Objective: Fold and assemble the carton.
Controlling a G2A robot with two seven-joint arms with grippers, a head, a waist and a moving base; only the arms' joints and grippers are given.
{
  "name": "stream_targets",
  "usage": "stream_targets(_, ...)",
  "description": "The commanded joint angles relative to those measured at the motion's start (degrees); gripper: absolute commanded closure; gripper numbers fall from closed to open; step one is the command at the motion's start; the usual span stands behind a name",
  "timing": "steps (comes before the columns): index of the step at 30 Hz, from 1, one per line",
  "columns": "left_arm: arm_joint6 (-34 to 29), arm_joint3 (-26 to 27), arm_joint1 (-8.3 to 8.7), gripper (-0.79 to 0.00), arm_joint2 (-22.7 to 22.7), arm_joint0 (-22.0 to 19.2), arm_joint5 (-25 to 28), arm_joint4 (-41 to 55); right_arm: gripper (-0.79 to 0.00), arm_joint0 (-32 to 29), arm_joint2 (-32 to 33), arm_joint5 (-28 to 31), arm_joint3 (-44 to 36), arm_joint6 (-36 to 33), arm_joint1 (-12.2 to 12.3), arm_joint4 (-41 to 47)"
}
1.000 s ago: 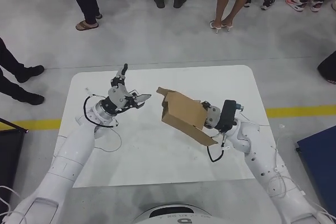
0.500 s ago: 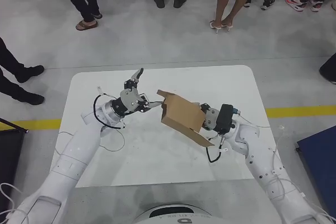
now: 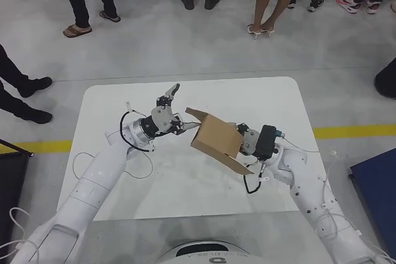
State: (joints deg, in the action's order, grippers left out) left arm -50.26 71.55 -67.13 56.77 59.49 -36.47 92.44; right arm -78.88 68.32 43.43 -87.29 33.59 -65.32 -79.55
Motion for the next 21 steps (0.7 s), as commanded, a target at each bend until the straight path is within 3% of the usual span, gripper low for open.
stream_targets(1, -0.62, -0.28, -0.05, -0.785, -0.05, -0.22, -0.97, -0.74, 0.000, -0.03, 0.02, -0.11, -0.08, -0.08, 0.03, 0.00)
stream_targets(6, -1.72, -0.66, -0.18, -0.782, -0.02, -0.38, -2.19, -2.10, 0.000, -0.01, 0.00, -0.37, -0.10, -0.44, 0.08, 0.16)
stream_targets(21, -3.28, -1.78, -0.58, -0.508, 0.79, -0.79, -3.49, -4.41, 0.000, 0.00, -0.31, -2.61, -0.27, -2.48, 0.01, 1.71)
